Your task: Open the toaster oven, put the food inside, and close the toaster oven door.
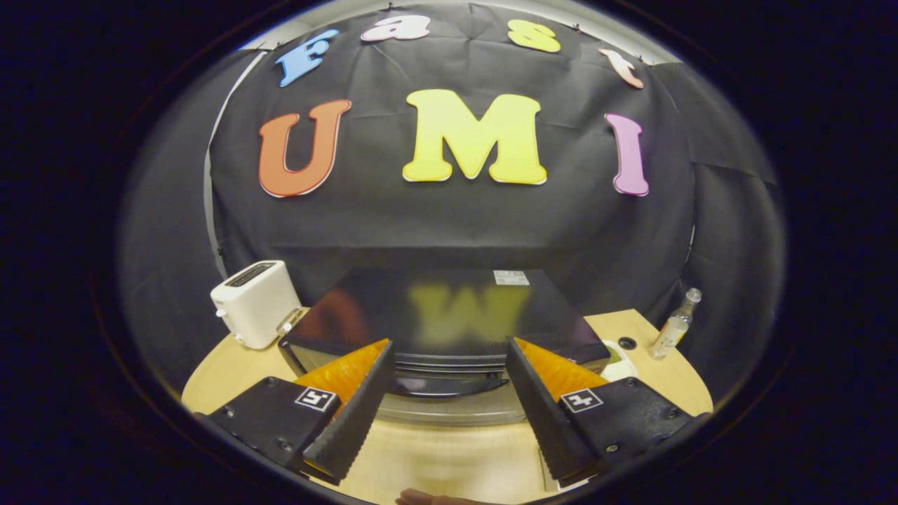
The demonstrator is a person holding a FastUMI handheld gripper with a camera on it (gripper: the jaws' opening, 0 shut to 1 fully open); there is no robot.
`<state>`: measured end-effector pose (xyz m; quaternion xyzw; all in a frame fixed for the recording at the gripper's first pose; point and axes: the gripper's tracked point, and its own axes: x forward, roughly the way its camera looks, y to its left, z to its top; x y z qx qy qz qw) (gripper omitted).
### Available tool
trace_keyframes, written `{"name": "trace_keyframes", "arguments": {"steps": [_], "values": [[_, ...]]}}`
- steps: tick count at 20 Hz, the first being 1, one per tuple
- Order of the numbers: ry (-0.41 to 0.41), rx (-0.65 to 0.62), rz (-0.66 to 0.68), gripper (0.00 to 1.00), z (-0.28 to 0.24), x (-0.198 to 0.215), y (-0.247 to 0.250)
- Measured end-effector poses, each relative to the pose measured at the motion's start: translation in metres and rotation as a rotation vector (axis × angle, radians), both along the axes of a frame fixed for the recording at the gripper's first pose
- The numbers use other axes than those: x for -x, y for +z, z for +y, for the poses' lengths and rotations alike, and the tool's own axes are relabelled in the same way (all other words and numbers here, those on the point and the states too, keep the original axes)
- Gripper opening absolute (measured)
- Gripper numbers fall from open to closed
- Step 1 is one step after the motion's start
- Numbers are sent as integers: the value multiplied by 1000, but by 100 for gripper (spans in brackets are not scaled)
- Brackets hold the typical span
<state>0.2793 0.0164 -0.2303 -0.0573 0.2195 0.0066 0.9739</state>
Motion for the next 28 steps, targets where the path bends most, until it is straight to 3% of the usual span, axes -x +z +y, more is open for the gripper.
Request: {"name": "trace_keyframes", "arguments": {"steps": [9, 18, 21, 28], "values": [[-8, -25, 30, 100, 11, -1, -14], [-32, 30, 19, 100, 4, 64, -25], [-62, -29, 27, 99, 4, 89, -40], [-34, -13, -40, 99, 0, 119, -64]]}}
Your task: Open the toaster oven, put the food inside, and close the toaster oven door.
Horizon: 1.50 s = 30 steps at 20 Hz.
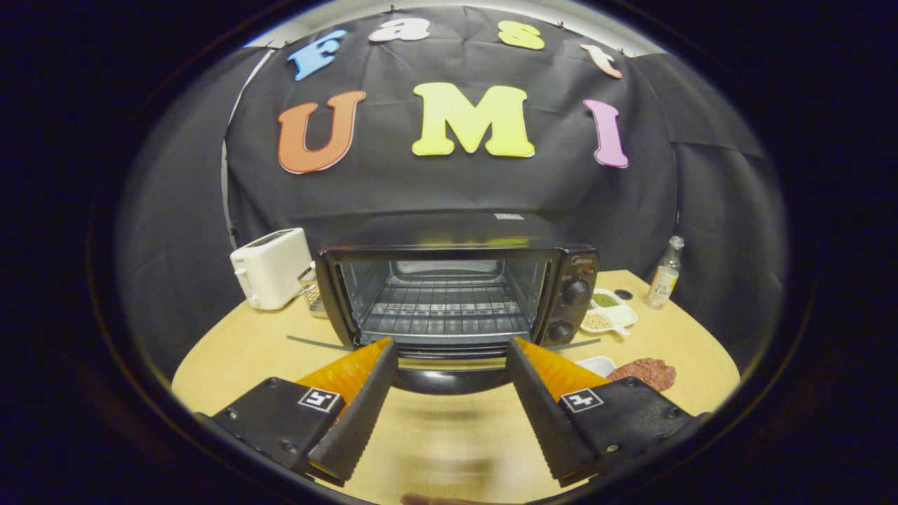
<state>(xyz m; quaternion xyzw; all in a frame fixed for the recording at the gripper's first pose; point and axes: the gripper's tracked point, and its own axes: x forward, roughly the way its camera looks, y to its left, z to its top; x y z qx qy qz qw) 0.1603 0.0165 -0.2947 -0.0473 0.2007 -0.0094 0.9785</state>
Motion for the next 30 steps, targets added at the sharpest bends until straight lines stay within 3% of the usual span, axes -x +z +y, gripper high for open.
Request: {"name": "trace_keyframes", "arguments": {"steps": [6, 17, 24, 30], "values": [[6, 1, -28, 99, -5, 25, -31], [-9, 16, 136, 98, -17, 57, -121], [-2, 11, 169, 99, -15, 63, -121], [39, -58, 180, 98, -27, 73, -92]]}}
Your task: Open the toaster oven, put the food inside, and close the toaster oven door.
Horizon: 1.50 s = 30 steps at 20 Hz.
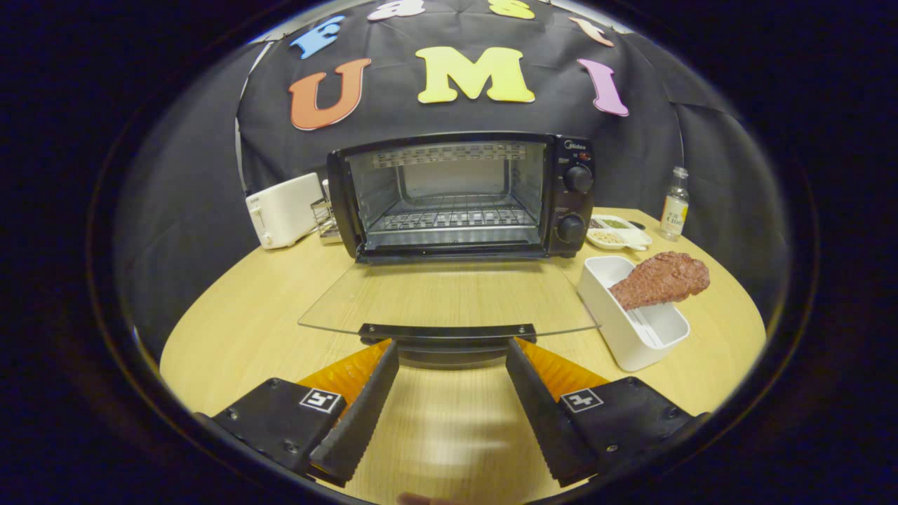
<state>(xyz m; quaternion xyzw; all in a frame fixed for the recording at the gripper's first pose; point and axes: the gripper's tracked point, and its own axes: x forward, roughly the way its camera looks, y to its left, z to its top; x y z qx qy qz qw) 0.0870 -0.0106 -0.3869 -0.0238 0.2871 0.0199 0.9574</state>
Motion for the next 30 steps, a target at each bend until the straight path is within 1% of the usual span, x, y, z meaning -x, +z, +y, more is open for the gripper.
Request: {"name": "trace_keyframes", "arguments": {"steps": [3, 7, 11, 14, 15, 18, 21, 22, 23, 27, 29, 30], "values": [[28, 19, -38, 98, -13, 9, 30], [33, 79, -87, 98, -50, 19, 72], [-12, 60, -103, 99, -99, 23, 113], [-66, 57, -130, 98, -143, 17, 141], [-69, 47, -125, 98, -152, 15, 145], [-60, -20, -41, 98, -171, 8, 141], [-53, -58, 54, 98, -189, -1, 124], [-45, -64, 85, 96, -194, -6, 116], [-46, -76, 122, 96, -201, -9, 107], [-41, -235, 269, 94, -213, -24, 80], [-51, -309, 310, 90, -221, -32, 74], [-67, -331, 316, 84, -229, -37, 71]]}}
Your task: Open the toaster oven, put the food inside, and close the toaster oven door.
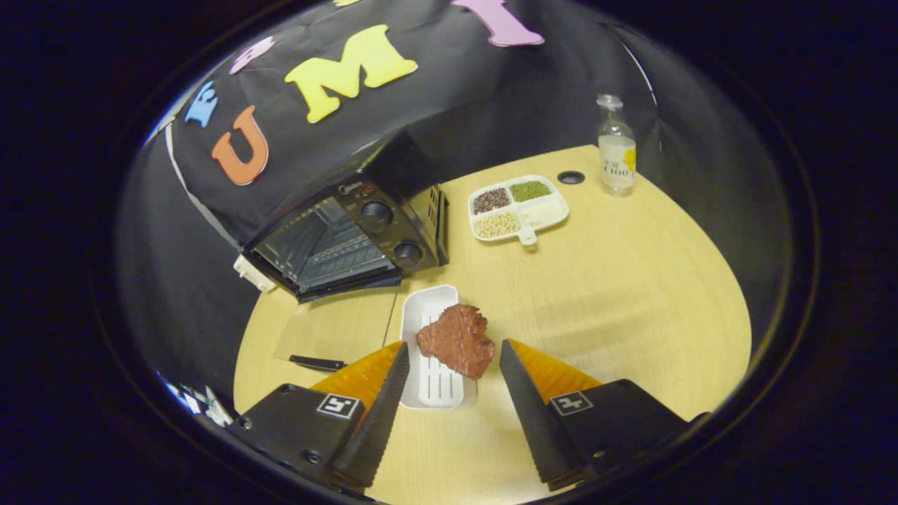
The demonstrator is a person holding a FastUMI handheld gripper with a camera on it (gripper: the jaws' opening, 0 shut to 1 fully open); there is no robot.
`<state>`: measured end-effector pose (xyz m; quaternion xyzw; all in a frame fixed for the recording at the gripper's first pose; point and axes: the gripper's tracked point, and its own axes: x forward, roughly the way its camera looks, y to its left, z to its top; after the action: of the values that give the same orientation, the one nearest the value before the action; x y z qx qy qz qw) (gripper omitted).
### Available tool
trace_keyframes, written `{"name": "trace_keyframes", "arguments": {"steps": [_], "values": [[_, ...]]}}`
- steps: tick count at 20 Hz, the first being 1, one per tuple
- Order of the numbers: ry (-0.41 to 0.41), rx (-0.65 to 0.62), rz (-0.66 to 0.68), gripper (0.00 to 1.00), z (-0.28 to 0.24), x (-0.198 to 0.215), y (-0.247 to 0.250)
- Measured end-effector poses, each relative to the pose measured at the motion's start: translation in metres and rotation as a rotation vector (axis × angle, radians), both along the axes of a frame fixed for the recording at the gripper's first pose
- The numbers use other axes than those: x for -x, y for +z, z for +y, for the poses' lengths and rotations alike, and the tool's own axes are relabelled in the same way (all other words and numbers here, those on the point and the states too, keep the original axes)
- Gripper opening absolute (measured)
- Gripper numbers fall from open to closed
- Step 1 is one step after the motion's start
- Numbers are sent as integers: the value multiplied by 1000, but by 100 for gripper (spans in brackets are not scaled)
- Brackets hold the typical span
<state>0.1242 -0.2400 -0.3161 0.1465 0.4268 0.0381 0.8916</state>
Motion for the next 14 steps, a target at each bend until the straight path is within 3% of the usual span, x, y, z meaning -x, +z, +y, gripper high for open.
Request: {"name": "trace_keyframes", "arguments": {"steps": [1, 2, 4, 6, 8, 14], "values": [[-11, -25, 5, 82, -1, 0, -5], [-22, -64, 20, 71, -2, -1, -10], [-48, -161, 52, 43, 3, 2, -14], [-19, -204, 43, 16, 16, 7, -9], [7, -134, 24, 10, 19, 16, -2], [117, 243, -116, 10, 38, 37, 44]]}}
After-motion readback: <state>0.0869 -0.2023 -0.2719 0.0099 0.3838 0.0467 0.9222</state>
